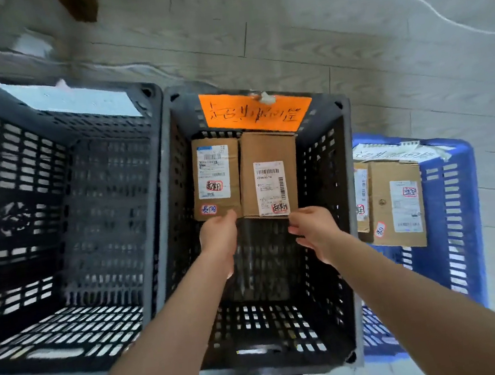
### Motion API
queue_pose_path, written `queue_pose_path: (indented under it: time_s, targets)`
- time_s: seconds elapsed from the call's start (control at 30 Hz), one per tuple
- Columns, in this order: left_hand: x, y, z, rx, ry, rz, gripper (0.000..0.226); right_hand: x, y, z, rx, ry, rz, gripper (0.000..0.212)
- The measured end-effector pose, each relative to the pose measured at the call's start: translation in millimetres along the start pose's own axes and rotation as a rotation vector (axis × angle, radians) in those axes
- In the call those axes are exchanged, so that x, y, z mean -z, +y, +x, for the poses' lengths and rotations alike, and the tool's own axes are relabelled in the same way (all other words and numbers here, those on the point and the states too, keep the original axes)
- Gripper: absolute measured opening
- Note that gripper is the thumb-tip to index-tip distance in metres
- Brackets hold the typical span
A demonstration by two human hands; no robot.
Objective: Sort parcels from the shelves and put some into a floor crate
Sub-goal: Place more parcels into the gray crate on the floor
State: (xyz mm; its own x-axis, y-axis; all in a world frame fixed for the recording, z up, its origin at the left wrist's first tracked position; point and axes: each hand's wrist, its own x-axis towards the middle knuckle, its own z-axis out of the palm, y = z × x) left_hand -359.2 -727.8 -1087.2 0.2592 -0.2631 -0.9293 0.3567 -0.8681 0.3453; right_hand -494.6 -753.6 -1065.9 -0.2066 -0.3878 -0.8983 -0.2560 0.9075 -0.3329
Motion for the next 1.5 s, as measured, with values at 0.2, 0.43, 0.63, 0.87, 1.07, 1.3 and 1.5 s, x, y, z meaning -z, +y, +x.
queue_pose_path:
  time_s: [0.2,0.43,0.63,0.87,1.07,1.3,1.5]
  targets:
    - [79,46,-129,-0.101,0.002,-0.023,0.008,-9,-74,-128,0.186,-0.056,-0.084,0.024]
    - [105,74,-189,-0.242,-0.069,-0.129,0.021,-30,-100,-191,0.3,-0.086,-0.069,0.035]
    - [70,38,-132,-0.284,-0.041,0.057,0.036,-16,-42,-107,0.16,0.023,0.002,0.028]
    - [0,-10,11,-0.312,0.055,0.315,0.033,4,28,56,0.097,0.151,-0.011,0.056]
    - [-38,-35,92,-0.315,0.032,0.458,0.032,-12,47,142,0.067,0.077,0.092,0.058]
    - [-56,-44,115,-0.301,0.106,0.475,0.03,-17,56,162,0.18,0.175,0.025,0.032]
    - [-50,-36,90,-0.272,0.079,0.474,0.035,-20,48,138,0.194,0.172,-0.017,0.033]
